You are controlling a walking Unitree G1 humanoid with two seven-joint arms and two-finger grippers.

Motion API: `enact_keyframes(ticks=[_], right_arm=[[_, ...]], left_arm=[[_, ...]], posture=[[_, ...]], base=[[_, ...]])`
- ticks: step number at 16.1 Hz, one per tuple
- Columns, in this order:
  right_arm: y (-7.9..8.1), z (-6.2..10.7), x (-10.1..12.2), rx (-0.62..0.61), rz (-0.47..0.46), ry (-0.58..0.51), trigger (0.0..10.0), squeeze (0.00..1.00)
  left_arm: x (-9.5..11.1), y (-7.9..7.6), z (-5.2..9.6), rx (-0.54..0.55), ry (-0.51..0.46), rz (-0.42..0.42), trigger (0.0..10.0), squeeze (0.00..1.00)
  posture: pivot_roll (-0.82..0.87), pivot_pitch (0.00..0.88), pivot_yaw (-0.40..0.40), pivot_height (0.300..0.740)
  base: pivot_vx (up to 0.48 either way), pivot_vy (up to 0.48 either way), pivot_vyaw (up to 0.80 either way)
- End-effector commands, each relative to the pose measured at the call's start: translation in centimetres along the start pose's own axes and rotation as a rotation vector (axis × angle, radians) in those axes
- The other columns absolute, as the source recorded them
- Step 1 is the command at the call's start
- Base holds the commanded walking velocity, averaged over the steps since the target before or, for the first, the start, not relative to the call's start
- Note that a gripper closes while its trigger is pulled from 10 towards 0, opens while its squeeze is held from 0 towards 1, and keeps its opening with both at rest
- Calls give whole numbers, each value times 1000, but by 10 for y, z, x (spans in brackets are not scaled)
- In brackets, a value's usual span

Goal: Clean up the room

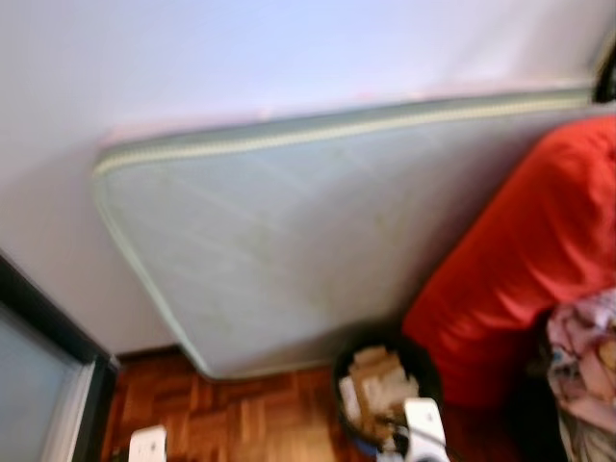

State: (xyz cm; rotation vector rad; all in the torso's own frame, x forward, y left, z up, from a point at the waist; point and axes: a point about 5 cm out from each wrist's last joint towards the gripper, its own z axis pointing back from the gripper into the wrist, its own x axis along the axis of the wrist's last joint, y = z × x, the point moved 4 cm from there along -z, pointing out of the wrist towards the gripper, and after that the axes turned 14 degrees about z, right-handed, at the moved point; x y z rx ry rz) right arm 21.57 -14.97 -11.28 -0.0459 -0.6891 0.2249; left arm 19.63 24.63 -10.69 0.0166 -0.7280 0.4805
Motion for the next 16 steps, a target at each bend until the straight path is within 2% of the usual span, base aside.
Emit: enact_keyframes(ticks=[1,6,16], right_arm=[[-6,2,-8,-16,-9,18,10000,0],[-9,1,-1,-18,-3,-11,10000,0],[-6,-2,13,-8,14,-46,10000,0]], left_arm=[[-16,0,3,-2,47,-2,10000,0],[-18,-1,4,-4,46,6,10000,0],[-20,-4,4,-9,37,31,10000,0]], posture=[[53,85,5,740],[44,61,-1,740],[47,69,-17,740]], base=[[292,0,0],[290,0,0],[0,0,0]])
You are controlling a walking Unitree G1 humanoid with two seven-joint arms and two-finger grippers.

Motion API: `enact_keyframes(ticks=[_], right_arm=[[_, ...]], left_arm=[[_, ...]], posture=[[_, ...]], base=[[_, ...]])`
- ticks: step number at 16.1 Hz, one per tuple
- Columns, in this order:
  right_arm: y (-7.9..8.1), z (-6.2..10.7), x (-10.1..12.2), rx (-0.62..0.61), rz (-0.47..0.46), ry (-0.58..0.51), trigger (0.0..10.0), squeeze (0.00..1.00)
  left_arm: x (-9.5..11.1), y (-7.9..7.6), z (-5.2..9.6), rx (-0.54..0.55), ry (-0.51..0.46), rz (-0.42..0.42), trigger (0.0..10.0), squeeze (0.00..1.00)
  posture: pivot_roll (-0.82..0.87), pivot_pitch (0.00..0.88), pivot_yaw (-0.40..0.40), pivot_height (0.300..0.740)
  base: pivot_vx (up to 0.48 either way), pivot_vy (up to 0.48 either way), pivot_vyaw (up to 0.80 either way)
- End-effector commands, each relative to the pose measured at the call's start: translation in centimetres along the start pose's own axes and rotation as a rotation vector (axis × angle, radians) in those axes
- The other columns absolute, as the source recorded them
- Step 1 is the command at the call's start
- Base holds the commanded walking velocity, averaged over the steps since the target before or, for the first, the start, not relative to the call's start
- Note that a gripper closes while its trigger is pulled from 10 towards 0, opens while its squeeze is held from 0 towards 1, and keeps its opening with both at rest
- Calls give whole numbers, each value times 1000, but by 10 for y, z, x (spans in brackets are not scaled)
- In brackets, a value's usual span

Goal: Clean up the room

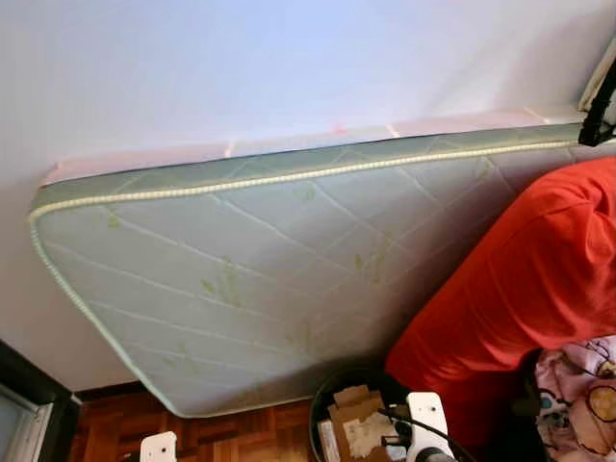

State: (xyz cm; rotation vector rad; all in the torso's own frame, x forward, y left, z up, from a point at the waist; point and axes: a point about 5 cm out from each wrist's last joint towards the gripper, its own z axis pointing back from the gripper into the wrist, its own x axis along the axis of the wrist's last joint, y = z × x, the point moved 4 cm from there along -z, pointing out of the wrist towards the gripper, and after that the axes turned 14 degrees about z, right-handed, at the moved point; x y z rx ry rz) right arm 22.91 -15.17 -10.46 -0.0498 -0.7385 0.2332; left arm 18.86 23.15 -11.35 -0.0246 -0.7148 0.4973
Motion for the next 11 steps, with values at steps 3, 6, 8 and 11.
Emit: enact_keyframes(ticks=[3,6,8,11], right_arm=[[-1,0,-1,-6,1,3,10000,0],[-1,1,-3,-6,0,8,10000,0],[1,1,-3,-3,-2,7,10000,0],[1,1,-4,0,-5,4,10000,0]], left_arm=[[-4,5,1,20,10,6,10000,0],[-3,5,1,23,8,7,10000,0],[-3,5,1,20,8,-2,10000,0],[-2,5,1,16,8,-6,10000,0]], posture=[[47,86,-21,740],[50,94,-20,740],[51,97,-18,740],[53,103,-18,740]], base=[[0,0,0],[164,0,0],[264,0,0],[275,0,0]])
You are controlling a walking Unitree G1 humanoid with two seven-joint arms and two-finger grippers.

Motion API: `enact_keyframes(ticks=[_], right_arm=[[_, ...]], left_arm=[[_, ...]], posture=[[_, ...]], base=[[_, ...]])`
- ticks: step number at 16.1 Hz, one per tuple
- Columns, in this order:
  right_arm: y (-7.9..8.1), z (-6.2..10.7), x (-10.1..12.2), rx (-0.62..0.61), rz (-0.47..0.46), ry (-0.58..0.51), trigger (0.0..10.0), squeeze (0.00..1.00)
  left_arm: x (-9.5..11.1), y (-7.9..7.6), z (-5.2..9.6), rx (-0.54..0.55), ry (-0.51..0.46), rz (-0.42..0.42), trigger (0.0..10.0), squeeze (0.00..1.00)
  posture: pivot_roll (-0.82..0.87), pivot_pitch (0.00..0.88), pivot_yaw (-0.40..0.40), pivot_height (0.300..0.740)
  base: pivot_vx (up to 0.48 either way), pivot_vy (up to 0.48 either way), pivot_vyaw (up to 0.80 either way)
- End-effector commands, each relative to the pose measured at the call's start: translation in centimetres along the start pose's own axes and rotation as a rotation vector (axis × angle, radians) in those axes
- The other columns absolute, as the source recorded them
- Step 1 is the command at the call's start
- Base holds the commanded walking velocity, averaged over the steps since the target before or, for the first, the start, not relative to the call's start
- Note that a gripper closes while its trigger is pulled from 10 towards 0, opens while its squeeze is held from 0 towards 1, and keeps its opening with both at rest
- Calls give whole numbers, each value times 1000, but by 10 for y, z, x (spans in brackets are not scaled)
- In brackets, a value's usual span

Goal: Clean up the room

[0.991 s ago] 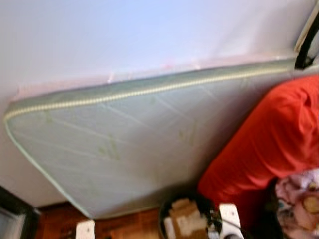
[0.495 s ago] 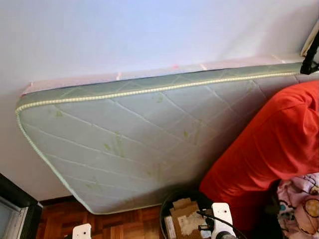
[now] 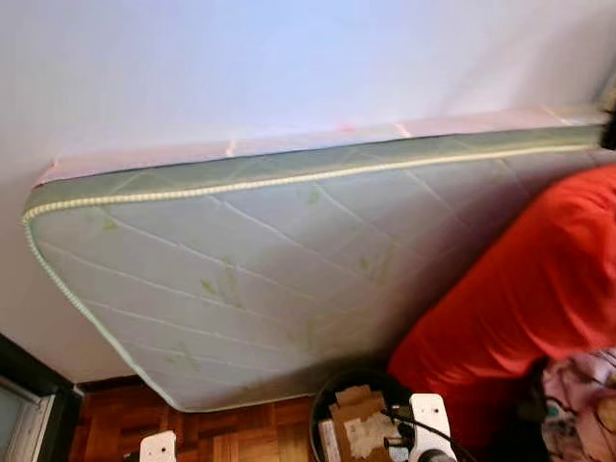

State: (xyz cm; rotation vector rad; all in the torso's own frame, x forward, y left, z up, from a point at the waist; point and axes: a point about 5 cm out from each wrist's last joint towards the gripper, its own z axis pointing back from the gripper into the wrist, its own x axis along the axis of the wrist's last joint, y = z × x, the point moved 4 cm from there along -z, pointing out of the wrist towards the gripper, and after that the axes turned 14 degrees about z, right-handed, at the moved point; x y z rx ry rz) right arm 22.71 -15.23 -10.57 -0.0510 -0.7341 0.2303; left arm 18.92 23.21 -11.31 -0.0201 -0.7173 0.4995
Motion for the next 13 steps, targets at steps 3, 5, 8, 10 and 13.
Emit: enact_keyframes(ticks=[3,5,8,10,13], right_arm=[[1,1,-3,3,-3,-3,10000,0],[0,1,-3,7,2,-9,10000,0],[1,-1,7,6,-2,-33,10000,0],[2,-3,17,6,-23,-61,10000,0],[2,-6,36,3,-39,-107,10000,0]], left_arm=[[-3,5,2,10,8,-9,10000,0],[-3,4,2,1,1,-5,10000,0],[-1,3,2,-14,-23,-3,10000,0],[1,2,3,-32,-49,-7,10000,0],[7,2,7,-41,-139,33,10000,0]], posture=[[53,106,-19,740],[54,117,-23,740],[55,126,-24,740],[56,136,-24,740],[66,168,-28,740]], base=[[182,0,0],[0,0,0],[0,0,0],[0,0,0],[0,0,0]])
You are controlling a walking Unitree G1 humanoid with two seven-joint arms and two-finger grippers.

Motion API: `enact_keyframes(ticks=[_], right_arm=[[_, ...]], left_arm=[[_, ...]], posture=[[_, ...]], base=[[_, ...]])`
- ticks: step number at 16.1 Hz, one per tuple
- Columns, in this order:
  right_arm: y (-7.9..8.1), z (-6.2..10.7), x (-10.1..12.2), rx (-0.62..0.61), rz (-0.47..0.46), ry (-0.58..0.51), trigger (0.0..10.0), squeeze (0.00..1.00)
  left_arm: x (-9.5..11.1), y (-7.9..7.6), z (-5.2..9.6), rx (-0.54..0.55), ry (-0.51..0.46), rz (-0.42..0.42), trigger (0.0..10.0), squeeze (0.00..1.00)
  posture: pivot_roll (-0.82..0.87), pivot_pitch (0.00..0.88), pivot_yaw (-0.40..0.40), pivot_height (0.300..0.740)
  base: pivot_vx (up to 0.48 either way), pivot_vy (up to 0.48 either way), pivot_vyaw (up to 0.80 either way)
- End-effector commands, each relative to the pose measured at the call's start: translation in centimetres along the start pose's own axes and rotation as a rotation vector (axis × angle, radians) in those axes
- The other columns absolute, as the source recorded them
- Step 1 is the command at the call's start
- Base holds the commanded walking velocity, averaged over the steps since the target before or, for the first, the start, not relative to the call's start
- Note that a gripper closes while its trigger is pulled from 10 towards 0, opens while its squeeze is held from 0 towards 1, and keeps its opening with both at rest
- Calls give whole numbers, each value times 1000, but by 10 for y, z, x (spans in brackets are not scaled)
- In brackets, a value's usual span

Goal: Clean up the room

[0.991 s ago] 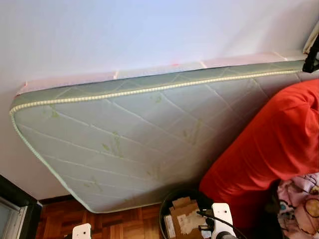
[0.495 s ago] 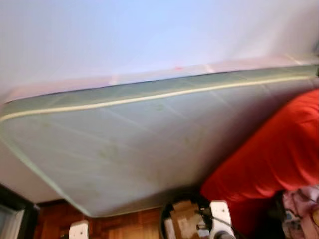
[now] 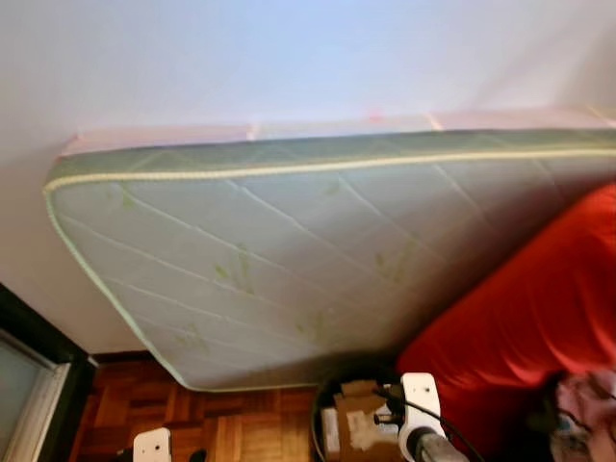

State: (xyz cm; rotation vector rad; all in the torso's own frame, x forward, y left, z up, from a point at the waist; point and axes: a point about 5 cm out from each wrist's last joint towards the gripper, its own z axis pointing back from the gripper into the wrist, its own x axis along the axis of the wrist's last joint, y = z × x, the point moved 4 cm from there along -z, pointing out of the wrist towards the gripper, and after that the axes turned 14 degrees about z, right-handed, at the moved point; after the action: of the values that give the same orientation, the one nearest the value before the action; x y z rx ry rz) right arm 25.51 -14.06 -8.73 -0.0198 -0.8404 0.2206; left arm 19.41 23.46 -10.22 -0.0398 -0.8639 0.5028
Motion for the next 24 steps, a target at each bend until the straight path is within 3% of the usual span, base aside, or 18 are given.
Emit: enact_keyframes(ticks=[1,5,6,7,8,11,15,20,22,24], right_arm=[[-3,-2,5,-17,-28,-8,10000,0],[-11,-7,25,-42,-47,-40,10000,0],[-14,-8,30,-59,-45,-48,10000,0],[-18,-9,35,-75,-55,-55,10000,0],[-22,-10,42,-82,-57,-70,10000,0],[-26,-11,50,-84,-36,-91,10000,0],[-38,-9,45,-134,-38,-64,10000,0],[-44,-8,44,-156,-95,-75,10000,0],[-42,-8,43,-156,-117,-79,10000,0],[-39,-8,43,-145,-127,-81,10000,0]], left_arm=[[-3,4,4,9,-27,23,10000,0],[-4,2,10,-29,-81,49,10000,0],[59,-45,-7,-132,-299,20,10000,0],[86,-69,-8,-180,-399,20,10000,0],[84,-74,-5,-198,-420,29,10000,0],[84,-78,4,-211,-476,48,10000,0],[89,-79,12,-212,-502,44,10000,0],[96,-70,30,-217,-544,-74,10000,0],[114,-80,38,-295,-574,-194,10000,0],[138,-99,46,-355,-640,-245,10000,0]], posture=[[78,182,-32,740],[90,218,-48,740],[91,227,-52,740],[91,241,-58,740],[92,266,-70,740],[101,321,-87,740],[109,344,-90,740],[129,390,-73,740],[130,400,-64,740],[134,403,-58,740]], base=[[0,0,0],[0,0,0],[0,0,0],[0,0,0],[0,0,0],[0,0,0],[0,0,0],[0,0,0],[0,0,0],[0,0,0]])
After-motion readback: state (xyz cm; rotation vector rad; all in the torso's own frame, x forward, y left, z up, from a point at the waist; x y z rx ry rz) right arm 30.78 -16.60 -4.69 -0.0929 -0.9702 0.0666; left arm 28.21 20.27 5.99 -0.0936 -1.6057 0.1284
